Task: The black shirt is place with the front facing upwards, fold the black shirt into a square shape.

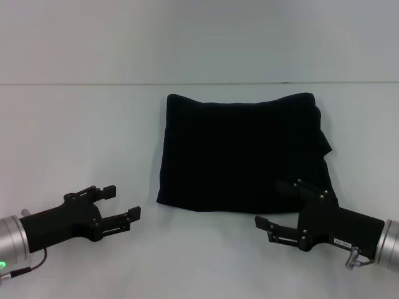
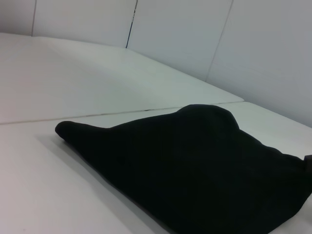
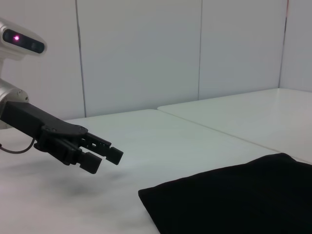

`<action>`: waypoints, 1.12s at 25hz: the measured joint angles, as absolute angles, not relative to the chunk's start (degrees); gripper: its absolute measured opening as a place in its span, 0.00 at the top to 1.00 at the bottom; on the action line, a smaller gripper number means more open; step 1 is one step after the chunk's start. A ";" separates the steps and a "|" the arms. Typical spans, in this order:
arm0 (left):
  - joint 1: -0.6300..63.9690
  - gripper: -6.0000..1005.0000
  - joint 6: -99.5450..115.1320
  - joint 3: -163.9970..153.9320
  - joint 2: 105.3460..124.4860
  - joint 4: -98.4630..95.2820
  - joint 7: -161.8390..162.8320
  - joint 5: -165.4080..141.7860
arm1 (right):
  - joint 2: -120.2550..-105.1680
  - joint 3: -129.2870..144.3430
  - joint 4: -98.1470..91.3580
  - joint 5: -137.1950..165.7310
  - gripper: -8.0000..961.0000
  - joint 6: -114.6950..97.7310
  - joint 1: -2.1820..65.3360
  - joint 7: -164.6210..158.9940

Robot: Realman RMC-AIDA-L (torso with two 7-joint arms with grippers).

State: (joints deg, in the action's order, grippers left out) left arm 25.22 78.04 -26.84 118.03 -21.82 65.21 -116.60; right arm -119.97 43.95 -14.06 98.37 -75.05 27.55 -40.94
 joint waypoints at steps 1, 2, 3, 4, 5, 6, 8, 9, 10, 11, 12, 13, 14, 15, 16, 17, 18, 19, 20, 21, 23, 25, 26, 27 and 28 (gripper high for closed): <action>25.23 0.13 78.04 -26.83 118.03 -21.79 65.21 -116.58 | -119.97 43.95 -14.06 98.37 0.05 -75.01 27.59 -40.94; 25.24 0.13 78.04 -26.82 118.03 -21.75 65.21 -116.58 | -119.97 43.95 -14.06 98.39 0.05 -74.95 27.64 -40.95; 25.26 0.13 78.04 -26.82 118.03 -21.73 65.21 -116.57 | -119.97 43.95 -14.06 98.46 0.05 -74.86 27.69 -40.97; 25.27 0.13 78.04 -26.83 118.03 -21.70 65.21 -116.56 | -119.97 43.95 -14.06 98.53 0.05 -74.83 27.74 -41.00; 25.27 0.13 78.04 -26.83 118.03 -21.70 65.21 -116.56 | -119.97 43.95 -14.06 98.58 0.05 -74.81 27.76 -41.02; 25.28 0.13 78.06 -26.84 118.03 -21.70 65.23 -116.55 | -119.97 43.95 -14.06 98.61 0.05 -74.79 27.77 -41.03; 25.28 0.13 78.10 -26.85 118.03 -21.70 65.26 -116.54 | -119.97 43.95 -14.06 98.62 0.05 -74.78 27.77 -41.04; 25.26 0.13 78.12 -26.81 118.03 -21.71 65.28 -116.54 | -119.97 43.95 -14.06 98.62 0.05 -74.78 27.77 -41.10; 25.23 0.13 78.14 -26.74 118.03 -21.72 65.28 -116.54 | -119.97 43.95 -14.06 98.62 0.05 -74.78 27.77 -41.10; 25.21 0.13 78.15 -26.72 118.03 -21.73 65.28 -116.54 | -119.97 43.95 -14.06 98.63 0.05 -74.78 27.77 -41.13; 25.20 0.13 78.16 -26.70 118.03 -21.73 65.29 -116.54 | -119.97 43.95 -14.06 98.65 0.05 -74.78 27.77 -41.16; 25.20 0.13 78.16 -26.69 118.03 -21.73 65.29 -116.54 | -119.97 43.95 -14.06 98.66 0.05 -74.76 27.78 -41.18; 25.20 0.13 78.17 -26.68 118.03 -21.72 65.30 -116.54 | -119.97 43.95 -14.06 98.67 0.05 -74.74 27.77 -41.18; 25.19 0.13 78.17 -26.67 118.03 -21.70 65.30 -116.54 | -119.97 43.97 -14.06 98.68 0.05 -74.73 27.78 -41.19; 25.20 0.13 78.18 -26.67 118.03 -21.68 65.30 -116.54 | -119.97 43.99 -14.06 98.69 0.05 -74.73 27.77 -41.20; 25.20 0.13 78.20 -26.66 118.03 -21.65 65.30 -116.54 | -119.97 44.01 -14.06 98.69 0.05 -74.72 27.77 -41.21; 25.21 0.13 78.25 -26.65 118.03 -21.63 65.33 -116.54 | -119.97 44.03 -14.06 98.70 0.05 -74.71 27.77 -41.23; 25.21 0.13 78.25 -26.65 118.03 -21.63 65.33 -116.54 | -119.97 44.04 -14.06 98.70 0.05 -74.71 27.77 -41.25; 25.21 0.13 78.31 -26.64 118.03 -21.62 65.35 -116.54 | -119.97 44.06 -14.06 98.71 0.05 -74.71 27.77 -41.27; 25.20 0.13 78.34 -26.63 118.03 -21.62 65.37 -116.54 | -119.97 44.07 -14.06 98.71 0.05 -74.70 27.77 -41.28; 25.16 0.13 78.44 -26.63 118.03 -21.62 65.38 -116.54 | -119.97 44.12 -14.06 98.71 0.05 -74.70 27.77 -41.29; 25.11 0.13 78.47 -26.63 118.03 -21.62 65.39 -116.54 | -119.97 44.16 -14.06 98.71 0.05 -74.70 27.77 -41.31; 25.10 0.13 78.47 -26.63 118.03 -21.62 65.39 -116.54 | -119.97 44.18 -14.06 98.71 0.05 -74.70 27.77 -41.34; 25.04 0.13 78.48 -26.62 118.03 -21.62 65.39 -116.54 | -119.97 44.19 -14.06 98.71 0.05 -74.70 27.77 -41.36; 25.01 0.13 78.49 -26.62 118.03 -21.62 65.39 -116.54 | -119.97 44.20 -14.06 98.71 0.05 -74.70 27.78 -41.36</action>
State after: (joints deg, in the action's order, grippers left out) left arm 25.01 78.49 -26.62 118.03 -21.62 65.39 -116.54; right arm -119.97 44.20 -14.06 98.71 -74.70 27.78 -41.36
